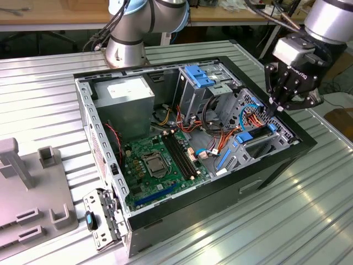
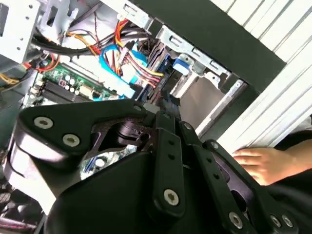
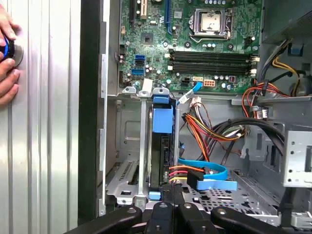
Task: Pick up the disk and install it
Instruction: 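Insert the second disk wire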
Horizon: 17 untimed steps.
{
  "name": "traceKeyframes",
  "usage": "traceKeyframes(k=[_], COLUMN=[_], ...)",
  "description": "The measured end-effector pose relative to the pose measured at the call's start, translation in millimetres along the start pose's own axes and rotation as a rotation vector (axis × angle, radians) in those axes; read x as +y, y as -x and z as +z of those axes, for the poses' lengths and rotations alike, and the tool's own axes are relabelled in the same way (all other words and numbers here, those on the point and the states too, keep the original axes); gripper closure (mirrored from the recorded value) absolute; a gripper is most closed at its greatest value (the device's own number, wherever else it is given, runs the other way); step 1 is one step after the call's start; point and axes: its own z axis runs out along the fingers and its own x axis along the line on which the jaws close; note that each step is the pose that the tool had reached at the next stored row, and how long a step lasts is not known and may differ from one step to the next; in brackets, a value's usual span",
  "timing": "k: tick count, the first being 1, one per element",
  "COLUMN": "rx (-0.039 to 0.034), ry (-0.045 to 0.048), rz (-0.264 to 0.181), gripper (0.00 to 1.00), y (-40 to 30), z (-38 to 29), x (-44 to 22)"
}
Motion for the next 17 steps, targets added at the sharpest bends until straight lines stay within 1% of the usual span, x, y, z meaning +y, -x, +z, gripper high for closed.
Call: traceKeyframes(k=[1,2,3,8,10,11,12,13,14,15,16,17], rx=[-0.0006,0.0015,0.0054,0.0066,0.0067,0.0071,0.0079,0.0146,0.0295,0.0415,0.0492,0.0544], ry=[0.0504,0.0505,0.0507,0.0507,0.0508,0.0508,0.0508,0.0511,0.0518,0.0523,0.0527,0.0529], rz=[-0.010,-0.010,-0.010,-0.011,-0.011,-0.011,-0.011,-0.011,-0.012,-0.012,-0.012,-0.012], gripper=[0.89,0.89,0.89,0.89,0.76,0.76,0.71,0.64,0.64,0.64,0.64,0.64], y=[10.1,19.0,22.0,27.4,29.1,30.0,30.1,31.4,32.4,32.8,33.3,33.7], z=[-0.3,-0.5,-0.4,-0.8,-0.9,-0.8,-0.6,-0.2,0.6,1.0,1.5,1.9], x=[-0.3,-0.7,-0.9,-1.1,-1.2,-1.2,-1.4,-2.3,-2.8,-2.9,-2.9,-2.9])
